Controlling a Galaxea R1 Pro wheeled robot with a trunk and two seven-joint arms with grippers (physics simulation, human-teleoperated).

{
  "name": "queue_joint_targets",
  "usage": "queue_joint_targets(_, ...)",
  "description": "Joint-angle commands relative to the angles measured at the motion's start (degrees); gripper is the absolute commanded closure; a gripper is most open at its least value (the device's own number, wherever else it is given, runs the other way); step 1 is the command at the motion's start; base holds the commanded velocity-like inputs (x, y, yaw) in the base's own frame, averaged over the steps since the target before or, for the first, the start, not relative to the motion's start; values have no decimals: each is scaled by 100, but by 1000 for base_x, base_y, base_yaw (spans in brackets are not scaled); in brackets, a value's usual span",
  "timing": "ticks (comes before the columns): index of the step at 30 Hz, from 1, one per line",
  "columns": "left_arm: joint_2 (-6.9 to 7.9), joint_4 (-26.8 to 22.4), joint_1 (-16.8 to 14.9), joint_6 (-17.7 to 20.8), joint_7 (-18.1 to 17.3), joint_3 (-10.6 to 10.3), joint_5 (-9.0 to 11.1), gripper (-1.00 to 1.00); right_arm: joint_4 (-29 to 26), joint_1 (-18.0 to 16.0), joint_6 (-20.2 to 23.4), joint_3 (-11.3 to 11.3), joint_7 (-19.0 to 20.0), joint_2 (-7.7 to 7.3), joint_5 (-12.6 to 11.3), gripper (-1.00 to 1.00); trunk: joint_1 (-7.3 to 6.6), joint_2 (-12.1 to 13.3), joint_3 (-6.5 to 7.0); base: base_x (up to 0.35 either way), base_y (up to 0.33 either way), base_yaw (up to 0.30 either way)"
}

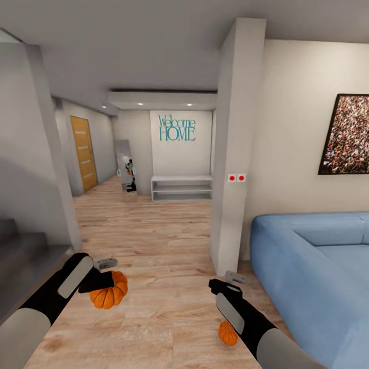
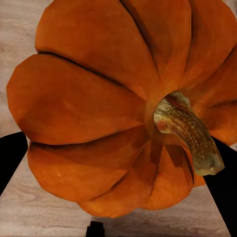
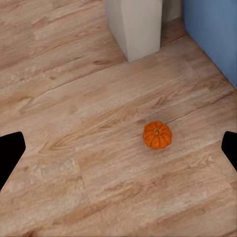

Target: Place each of the two pumpkins and all three candles from the living room inside a cabinet in the living room (use any cabinet), then make sure every cabinet is closed, and position the cauldron so it is next to a table in the living room.

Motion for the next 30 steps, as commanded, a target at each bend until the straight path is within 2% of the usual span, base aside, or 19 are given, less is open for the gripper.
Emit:
queue_joint_targets(1,2,-13,-6,8,63,-76,36,100,-11,-2,16,27,-44,-4,-19,-100,2,-7,-9,31,7,0)
queue_joint_targets(5,-6,-22,-6,5,63,-192,35,100,-11,3,-6,30,-39,-5,-29,-100,2,-7,-9,15,4,0)
queue_joint_targets(12,-14,-24,-6,2,63,-231,35,100,-14,5,-15,24,-11,3,-108,-100,2,-7,-11,3,1,-56)
queue_joint_targets(24,-15,-25,-6,2,63,-238,35,100,-15,5,-16,22,-5,1,-124,-100,2,-7,-27,121,124,-251)
queue_joint_targets(30,-17,-25,-6,2,68,-246,35,100,-15,5,-16,22,-5,3,-124,-100,2,-7,-27,143,-73,-257)
